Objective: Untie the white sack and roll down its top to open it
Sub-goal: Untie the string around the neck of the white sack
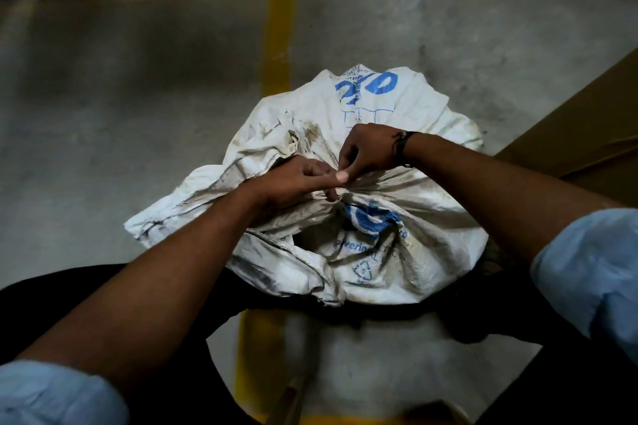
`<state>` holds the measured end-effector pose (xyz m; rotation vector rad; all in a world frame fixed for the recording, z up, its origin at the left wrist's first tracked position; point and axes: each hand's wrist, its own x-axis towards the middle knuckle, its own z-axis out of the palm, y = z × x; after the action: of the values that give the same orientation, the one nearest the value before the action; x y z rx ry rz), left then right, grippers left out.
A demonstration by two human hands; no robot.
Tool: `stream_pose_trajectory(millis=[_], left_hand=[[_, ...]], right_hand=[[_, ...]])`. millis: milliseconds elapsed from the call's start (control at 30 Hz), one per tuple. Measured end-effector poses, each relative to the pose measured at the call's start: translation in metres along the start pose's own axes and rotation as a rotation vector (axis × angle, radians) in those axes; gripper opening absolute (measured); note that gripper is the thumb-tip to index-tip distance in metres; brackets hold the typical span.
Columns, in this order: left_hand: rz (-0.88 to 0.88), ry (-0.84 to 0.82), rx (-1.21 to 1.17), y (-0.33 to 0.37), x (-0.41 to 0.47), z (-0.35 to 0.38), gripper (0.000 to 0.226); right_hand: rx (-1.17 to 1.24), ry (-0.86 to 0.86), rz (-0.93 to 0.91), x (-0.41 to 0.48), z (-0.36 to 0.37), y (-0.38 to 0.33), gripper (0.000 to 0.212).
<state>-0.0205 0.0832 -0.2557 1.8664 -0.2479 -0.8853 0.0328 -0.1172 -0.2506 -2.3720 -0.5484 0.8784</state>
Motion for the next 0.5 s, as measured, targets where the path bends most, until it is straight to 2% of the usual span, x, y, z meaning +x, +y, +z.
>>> stream_pose_trajectory(millis=[133,267,400,500], left_hand=[[0.006,0.072,-0.012,-0.01,0.005,0.002,0.027],[-0.026,0.111,-0.036,-0.011,0.005,0.003,0.04],[-0.049,0.101,0.039,-0.007,0.013,0.002,0.052],[-0.008,0.11,0.147,0.0,0.014,0.005,0.035]], right_hand=[[0.013,0.008,-0.013,0.0,0.0,0.003,0.004],[0.083,-0.026,-0.031,-0.003,-0.003,0.006,0.01],[0.082,-0.006,-0.036,-0.009,0.001,0.006,0.012],[0.042,0.112,-0.052,-0.013,0.004,0.007,0.007]])
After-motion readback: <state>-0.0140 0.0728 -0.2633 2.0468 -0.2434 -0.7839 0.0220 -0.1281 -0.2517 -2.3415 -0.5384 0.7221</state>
